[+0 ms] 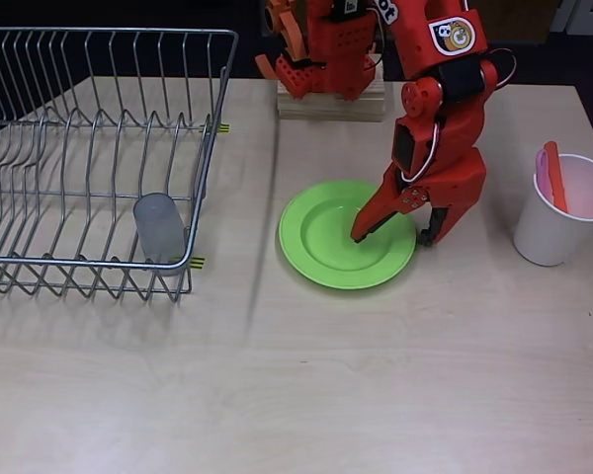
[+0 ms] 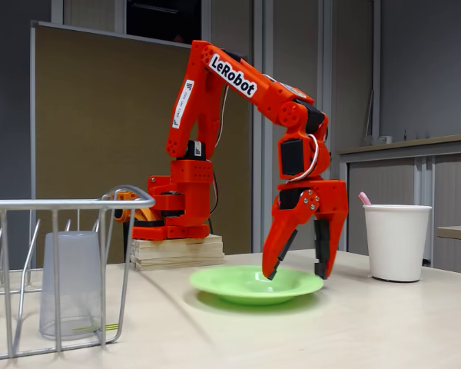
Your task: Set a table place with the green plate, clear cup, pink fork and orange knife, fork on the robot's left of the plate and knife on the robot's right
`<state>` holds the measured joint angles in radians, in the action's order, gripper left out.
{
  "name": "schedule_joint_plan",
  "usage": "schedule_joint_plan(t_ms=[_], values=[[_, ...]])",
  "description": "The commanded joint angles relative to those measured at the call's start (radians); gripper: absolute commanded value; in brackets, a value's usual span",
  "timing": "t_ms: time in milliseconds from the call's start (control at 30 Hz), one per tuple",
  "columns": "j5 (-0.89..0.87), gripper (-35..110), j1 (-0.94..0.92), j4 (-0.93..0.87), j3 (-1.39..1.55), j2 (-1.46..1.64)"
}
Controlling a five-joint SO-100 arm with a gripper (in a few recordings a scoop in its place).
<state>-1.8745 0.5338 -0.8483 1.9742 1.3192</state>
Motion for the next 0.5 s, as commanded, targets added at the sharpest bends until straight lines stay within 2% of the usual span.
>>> schedule_joint_plan(t_ms=[0,167,300,467], values=[[0.006,41,0.011,0.006,-0.015,0.032],[0.186,41,-0.015,-0.083,-0.103,0.137],[0.509,38,-0.067,-0.167,-0.224,0.245],[0.879,34,-0.242,-0.290,-0.345,0.407]])
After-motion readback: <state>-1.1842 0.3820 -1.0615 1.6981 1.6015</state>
